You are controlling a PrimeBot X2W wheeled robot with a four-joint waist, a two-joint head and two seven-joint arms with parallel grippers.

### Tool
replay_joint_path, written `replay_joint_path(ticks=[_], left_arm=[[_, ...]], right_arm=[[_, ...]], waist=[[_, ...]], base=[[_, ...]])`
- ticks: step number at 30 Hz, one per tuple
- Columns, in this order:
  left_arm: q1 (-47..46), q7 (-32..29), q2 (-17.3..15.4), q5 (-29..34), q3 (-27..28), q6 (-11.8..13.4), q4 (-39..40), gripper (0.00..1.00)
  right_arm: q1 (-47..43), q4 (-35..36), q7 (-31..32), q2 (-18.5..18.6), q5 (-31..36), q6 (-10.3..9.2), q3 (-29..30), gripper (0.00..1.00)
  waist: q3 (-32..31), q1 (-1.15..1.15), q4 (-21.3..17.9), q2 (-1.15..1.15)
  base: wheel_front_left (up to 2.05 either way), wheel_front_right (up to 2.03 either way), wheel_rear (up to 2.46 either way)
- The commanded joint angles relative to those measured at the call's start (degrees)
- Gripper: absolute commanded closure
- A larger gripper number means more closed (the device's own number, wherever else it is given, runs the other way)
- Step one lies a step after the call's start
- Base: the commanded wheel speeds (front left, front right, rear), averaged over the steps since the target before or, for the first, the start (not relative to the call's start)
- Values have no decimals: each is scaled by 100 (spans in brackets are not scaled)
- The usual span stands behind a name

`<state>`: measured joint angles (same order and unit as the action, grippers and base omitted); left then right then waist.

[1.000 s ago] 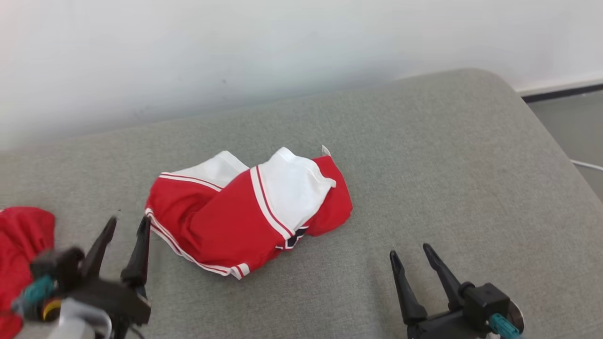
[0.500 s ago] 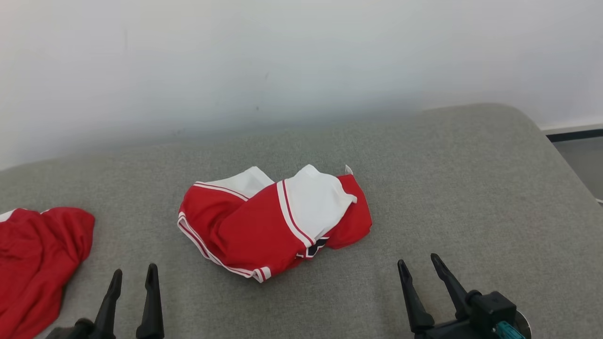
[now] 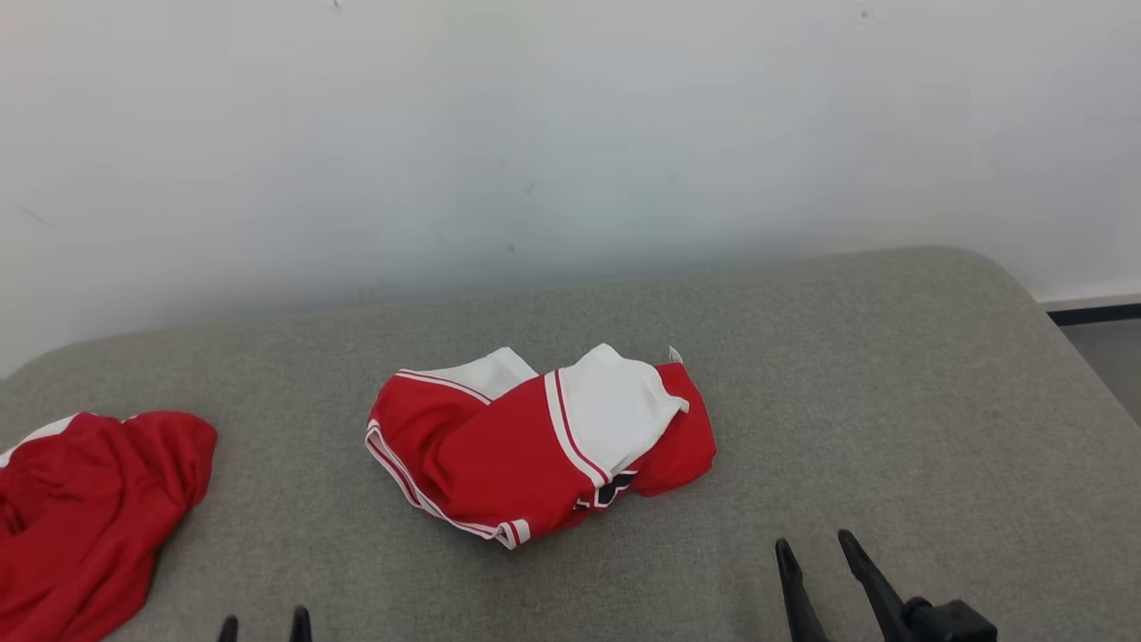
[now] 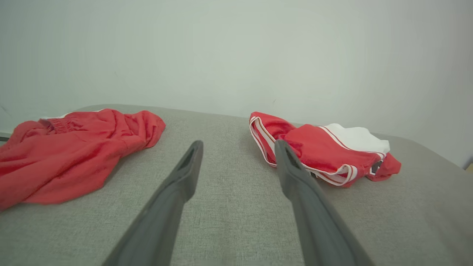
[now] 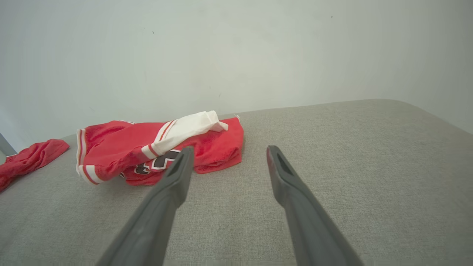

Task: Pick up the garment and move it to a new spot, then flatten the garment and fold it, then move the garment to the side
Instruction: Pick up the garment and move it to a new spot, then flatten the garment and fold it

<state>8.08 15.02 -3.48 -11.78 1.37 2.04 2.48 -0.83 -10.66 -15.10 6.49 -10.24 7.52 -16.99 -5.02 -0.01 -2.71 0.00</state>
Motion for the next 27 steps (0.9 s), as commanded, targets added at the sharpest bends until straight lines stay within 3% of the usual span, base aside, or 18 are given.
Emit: replay_joint_path(ticks=[1, 8, 20, 27], left_arm=[[228, 20, 25, 143, -34, -91, -35, 0], [461, 20, 56, 308, -105, -145, -77, 0], [495, 20, 58, 271, -428, 99, -45, 0], [505, 20, 58, 198, -516, 79, -154, 0]], right_arm=[[-166, 60, -4, 14, 22, -6, 3, 0], [-357, 201, -3, 113, -16, -6, -127, 0], [-409, 234, -3, 98, -89, -6, -220, 0], [-452, 205, -4, 64, -150, -6, -238, 0]], waist=[[-115, 1, 76, 0], [-189, 1, 151, 0], [-228, 1, 181, 0], [-243, 1, 185, 0]], base=[[0, 0, 0], [0, 0, 0], [0, 0, 0], [0, 0, 0]])
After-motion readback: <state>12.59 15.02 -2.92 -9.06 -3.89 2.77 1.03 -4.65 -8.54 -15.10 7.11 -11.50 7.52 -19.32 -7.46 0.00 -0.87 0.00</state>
